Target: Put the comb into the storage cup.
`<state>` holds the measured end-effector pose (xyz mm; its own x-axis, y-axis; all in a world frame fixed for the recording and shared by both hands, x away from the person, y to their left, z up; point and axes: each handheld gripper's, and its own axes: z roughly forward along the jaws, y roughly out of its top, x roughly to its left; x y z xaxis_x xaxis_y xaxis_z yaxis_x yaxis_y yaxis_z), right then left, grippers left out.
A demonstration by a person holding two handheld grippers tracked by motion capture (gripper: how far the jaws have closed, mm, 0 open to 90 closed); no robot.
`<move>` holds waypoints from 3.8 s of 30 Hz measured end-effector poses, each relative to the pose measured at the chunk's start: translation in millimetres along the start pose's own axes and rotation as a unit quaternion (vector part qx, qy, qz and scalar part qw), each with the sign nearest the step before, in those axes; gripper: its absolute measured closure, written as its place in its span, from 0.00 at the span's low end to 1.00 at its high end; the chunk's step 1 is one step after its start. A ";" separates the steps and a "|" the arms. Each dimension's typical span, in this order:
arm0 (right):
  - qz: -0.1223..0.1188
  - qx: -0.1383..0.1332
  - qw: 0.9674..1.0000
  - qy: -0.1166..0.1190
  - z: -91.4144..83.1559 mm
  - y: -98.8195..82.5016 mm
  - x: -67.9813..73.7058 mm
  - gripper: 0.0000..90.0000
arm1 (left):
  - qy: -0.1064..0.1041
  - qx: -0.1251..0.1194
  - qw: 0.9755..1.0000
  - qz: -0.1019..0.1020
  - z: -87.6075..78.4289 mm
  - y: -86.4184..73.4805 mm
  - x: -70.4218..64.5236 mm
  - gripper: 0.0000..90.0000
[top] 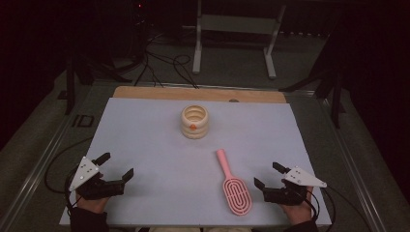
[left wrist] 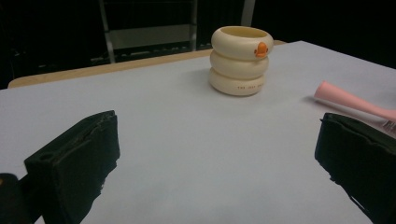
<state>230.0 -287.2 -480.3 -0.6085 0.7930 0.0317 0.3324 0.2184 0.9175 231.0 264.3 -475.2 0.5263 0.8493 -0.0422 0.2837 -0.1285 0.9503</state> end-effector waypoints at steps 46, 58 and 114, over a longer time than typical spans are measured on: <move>-0.060 0.088 0.991 0.079 10.0 -9.1 11.5 1.00 | -0.002 0.000 1.000 0.000 1.0 -0.6 -2.0 0.01; -0.077 0.110 0.985 0.110 14.2 -10.5 18.2 1.00 | -0.001 -0.001 1.000 0.001 0.3 -0.4 -1.9 0.01; -0.131 0.123 0.968 0.176 71.9 8.7 68.4 1.00 | -0.003 0.004 1.000 0.001 2.7 -2.1 -3.1 0.01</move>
<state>243.1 -190.1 -498.7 -0.8882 0.4592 -0.0168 0.2689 0.5490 0.7914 230.9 260.5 -477.9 0.5313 0.8461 -0.0423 0.2891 -0.1342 0.9478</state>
